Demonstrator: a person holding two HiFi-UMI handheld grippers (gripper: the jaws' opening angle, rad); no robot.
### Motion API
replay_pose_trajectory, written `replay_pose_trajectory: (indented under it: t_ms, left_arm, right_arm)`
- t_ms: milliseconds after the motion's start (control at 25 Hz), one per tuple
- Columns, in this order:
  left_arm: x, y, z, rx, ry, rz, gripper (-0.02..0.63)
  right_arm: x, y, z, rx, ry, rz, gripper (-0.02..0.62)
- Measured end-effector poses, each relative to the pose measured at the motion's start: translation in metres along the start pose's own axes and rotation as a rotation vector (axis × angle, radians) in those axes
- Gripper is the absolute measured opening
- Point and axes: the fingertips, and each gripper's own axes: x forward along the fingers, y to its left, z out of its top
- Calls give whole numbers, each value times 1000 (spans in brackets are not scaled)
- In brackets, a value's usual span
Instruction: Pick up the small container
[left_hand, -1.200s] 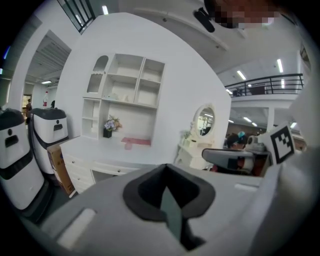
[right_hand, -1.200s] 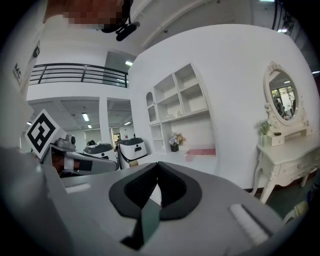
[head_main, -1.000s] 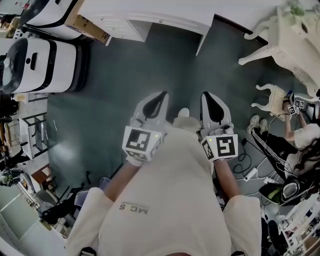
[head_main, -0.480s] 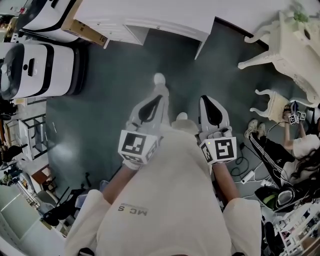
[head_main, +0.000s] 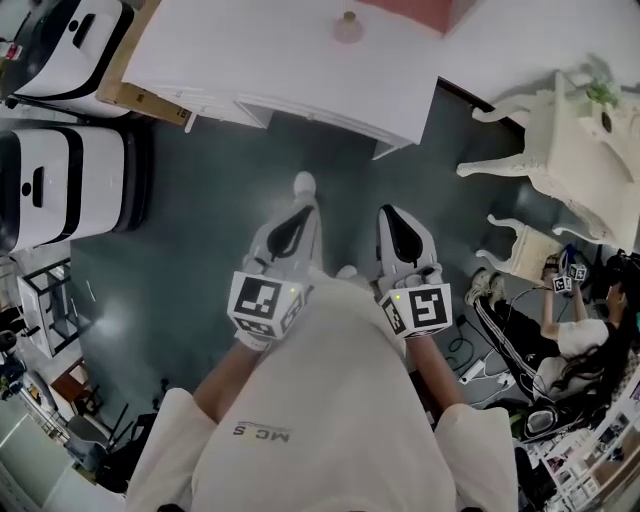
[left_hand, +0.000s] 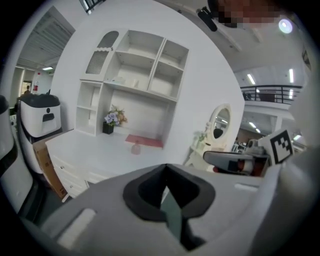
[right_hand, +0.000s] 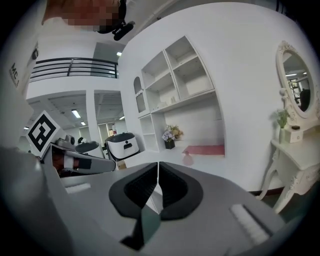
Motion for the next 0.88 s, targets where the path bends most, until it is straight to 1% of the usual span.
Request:
replay_pose_trajectory:
  t_ms: [120, 240, 320, 400, 520, 640, 760, 880]
  left_arm:
    - [27, 56, 41, -12, -9, 6, 0]
    - [52, 105, 77, -21, -17, -1, 0]
    - [66, 130, 97, -22, -23, -11, 0]
    - [84, 149, 112, -22, -25, -26, 0]
    - [115, 167, 127, -18, -13, -42, 0]
    - [141, 173, 132, -14, 9, -44, 0]
    - [164, 178, 131, -10, 21, -14, 0]
    - [183, 186, 131, -42, 42, 6, 0]
  right_arm:
    - [67, -9, 30, 9, -9, -32, -3]
    - [121, -8, 57, -29, -13, -41, -3]
    - [149, -9, 69, -51, -10, -51, -3]
    - [172, -20, 80, -55, -16, -76, -3]
    - [201, -42, 90, -51, -22, -105, -3]
    - [218, -61, 92, -45, -21, -99, -3]
    - [235, -80, 88, -19, -20, -92, 2]
    - [253, -90, 89, -8, -14, -85, 8]
